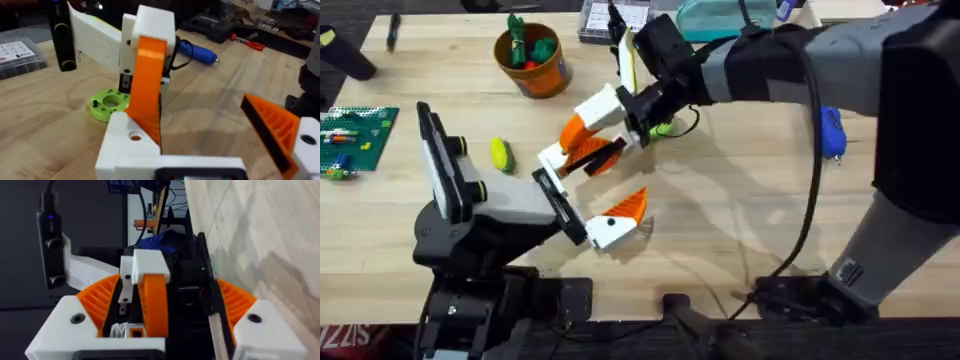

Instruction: Pick up the gripper from the table and insert it into the empty holder that is missing its gripper. Then pick up a screw, insert it into the mounting hole, and use the screwdriver to tighten it. Finally, clean up the table by picking up the vegetable and placing it into the bucket.

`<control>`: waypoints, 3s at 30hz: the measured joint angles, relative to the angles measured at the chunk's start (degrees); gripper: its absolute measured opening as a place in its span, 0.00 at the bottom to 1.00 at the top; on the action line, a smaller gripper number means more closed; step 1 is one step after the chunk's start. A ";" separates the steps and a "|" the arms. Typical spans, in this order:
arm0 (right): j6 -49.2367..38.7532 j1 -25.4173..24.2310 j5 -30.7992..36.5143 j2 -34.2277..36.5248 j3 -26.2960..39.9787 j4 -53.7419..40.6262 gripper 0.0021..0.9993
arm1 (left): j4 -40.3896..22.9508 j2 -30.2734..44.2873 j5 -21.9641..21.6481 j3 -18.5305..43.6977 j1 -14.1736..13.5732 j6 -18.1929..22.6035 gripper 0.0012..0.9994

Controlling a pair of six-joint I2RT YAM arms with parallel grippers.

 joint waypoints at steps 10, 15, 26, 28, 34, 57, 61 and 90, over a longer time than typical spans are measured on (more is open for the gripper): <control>-10.63 -7.04 3.08 0.01 0.00 -16.02 0.99 | -0.13 0.00 1.61 -0.01 -0.01 0.02 0.99; -17.91 -11.47 10.14 0.01 0.00 -27.12 0.99 | -0.15 0.00 1.76 -0.01 -0.01 0.02 0.99; -29.49 -16.92 39.16 -8.57 5.03 -42.89 0.99 | -0.17 0.00 1.76 -0.01 -0.01 0.02 0.99; -30.21 -16.80 45.76 -11.24 6.90 -42.18 0.99 | -0.17 0.00 1.76 -0.01 -0.01 0.02 0.99; -32.20 -16.51 56.95 -13.12 9.09 -37.12 0.99 | -0.17 0.00 1.76 -0.01 -0.01 0.02 0.99; -39.33 -1.54 70.11 -8.56 9.09 -22.07 0.73 | -0.15 0.00 1.76 -0.01 -0.01 0.02 0.99; -39.71 -1.60 70.95 -7.12 9.09 -19.32 0.51 | -0.17 0.00 1.76 -0.01 -0.01 0.04 0.99; -39.93 -1.01 71.34 -0.54 9.11 -13.75 0.36 | -0.15 0.00 1.76 -0.01 -0.01 0.04 0.99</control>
